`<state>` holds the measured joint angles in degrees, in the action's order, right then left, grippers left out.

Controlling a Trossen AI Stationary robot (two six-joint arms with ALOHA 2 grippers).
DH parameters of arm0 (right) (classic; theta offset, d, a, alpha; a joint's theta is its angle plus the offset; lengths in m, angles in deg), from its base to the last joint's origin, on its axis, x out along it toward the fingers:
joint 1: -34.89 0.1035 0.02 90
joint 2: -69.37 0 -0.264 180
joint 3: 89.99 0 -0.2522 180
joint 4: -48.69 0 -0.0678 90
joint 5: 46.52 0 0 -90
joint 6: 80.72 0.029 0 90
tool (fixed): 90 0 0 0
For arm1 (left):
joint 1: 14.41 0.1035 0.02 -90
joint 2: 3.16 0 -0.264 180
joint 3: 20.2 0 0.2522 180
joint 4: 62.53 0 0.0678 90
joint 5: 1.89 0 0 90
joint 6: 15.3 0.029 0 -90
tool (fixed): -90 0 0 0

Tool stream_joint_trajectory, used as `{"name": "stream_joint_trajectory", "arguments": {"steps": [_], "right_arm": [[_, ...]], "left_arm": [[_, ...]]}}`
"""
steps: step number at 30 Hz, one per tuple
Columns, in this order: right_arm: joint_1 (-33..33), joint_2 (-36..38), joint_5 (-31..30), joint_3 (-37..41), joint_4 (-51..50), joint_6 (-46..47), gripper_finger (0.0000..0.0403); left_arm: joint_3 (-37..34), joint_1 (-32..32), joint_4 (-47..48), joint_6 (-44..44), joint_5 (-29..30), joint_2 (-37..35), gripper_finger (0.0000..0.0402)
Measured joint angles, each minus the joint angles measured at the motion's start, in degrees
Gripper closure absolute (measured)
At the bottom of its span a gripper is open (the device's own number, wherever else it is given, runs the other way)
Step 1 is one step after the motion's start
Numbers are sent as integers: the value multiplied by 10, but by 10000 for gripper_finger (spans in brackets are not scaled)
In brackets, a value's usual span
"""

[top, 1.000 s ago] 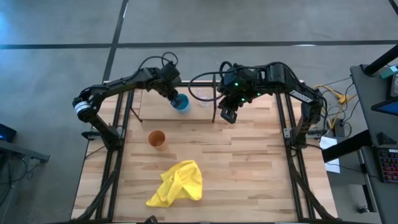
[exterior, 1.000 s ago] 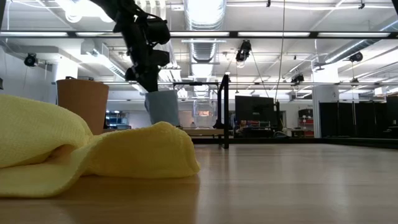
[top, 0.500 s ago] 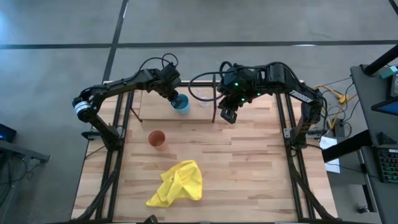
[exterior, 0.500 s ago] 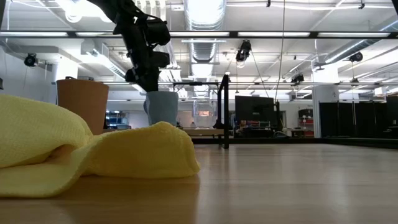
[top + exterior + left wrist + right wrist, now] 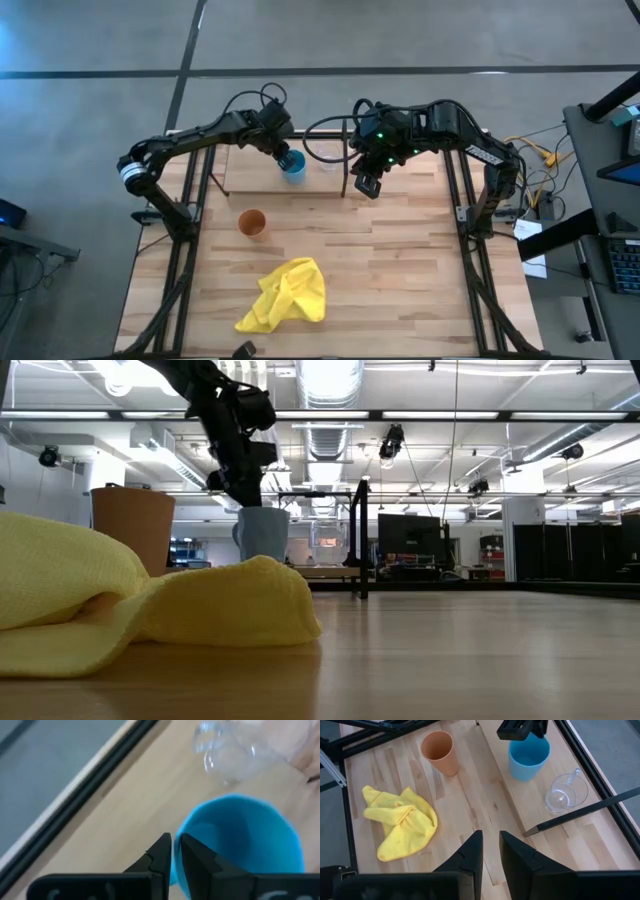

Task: Stack small to large cups/mugs on shelf
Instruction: Put the blue mug on the shelf

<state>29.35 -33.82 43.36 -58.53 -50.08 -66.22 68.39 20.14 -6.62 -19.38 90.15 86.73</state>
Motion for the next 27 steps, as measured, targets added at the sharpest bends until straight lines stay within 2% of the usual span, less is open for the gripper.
{"name": "stream_joint_trajectory", "arguments": {"steps": [7, 15, 20, 24, 27], "right_arm": [[0, 0, 0, 0, 0, 0, 344], [0, 0, 0, 0, 0, -2, 344], [0, 0, 0, 0, 0, -15, 344], [0, 0, 0, 0, 0, -15, 344], [0, 0, 0, 0, -1, -15, 344]], "left_arm": [[2, 0, -28, 3, 3, 0, 374], [2, -6, 32, -1, 4, -13, 375], [2, -5, 40, 0, 44, -43, 392], [2, -5, 36, -2, 50, -71, 399], [2, -6, 76, -51, 48, -94, 401]]}}
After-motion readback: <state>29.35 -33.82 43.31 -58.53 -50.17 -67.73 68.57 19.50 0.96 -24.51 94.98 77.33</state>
